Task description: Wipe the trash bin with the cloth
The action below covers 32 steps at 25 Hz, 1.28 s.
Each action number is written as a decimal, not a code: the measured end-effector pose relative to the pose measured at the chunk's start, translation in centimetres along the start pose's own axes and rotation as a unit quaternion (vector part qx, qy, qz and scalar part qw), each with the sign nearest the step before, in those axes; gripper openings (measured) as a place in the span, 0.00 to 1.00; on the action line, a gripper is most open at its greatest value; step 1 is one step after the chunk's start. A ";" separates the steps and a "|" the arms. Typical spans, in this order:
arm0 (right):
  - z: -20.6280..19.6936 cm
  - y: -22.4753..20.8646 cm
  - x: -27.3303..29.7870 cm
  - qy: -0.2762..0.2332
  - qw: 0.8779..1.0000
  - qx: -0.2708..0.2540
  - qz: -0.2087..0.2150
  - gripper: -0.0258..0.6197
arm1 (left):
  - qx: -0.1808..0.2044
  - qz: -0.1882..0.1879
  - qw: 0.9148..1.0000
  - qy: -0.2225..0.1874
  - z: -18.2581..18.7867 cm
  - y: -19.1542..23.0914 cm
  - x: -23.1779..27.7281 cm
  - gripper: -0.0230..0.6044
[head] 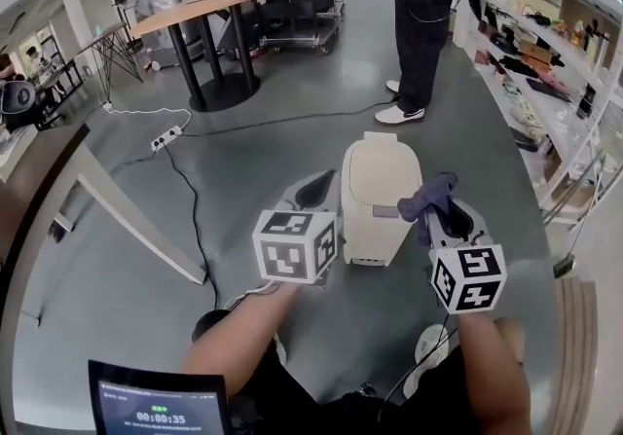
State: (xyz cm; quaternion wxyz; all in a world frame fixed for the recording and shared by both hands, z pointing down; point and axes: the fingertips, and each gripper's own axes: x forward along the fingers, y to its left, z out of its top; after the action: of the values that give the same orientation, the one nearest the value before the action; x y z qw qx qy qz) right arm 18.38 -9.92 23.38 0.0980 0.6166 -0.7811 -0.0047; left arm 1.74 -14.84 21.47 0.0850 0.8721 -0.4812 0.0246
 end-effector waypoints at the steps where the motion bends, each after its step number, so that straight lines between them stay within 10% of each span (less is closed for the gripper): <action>1: 0.2 0.1 -0.4 -0.006 1.000 0.003 -0.001 0.17 | 0.010 0.007 1.000 0.000 -0.2 -0.2 -0.4 0.03; 32: 1.4 1.5 -5.8 -0.062 0.998 -0.001 0.007 0.17 | 0.092 0.031 0.995 0.006 -3.5 -5.7 -5.3 0.03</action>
State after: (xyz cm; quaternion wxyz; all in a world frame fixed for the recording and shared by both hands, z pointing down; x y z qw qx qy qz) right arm 17.97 -4.15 21.37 0.0499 0.6099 -0.7898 -0.0427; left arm 3.87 -6.85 23.60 0.0063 0.8605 -0.5035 0.0772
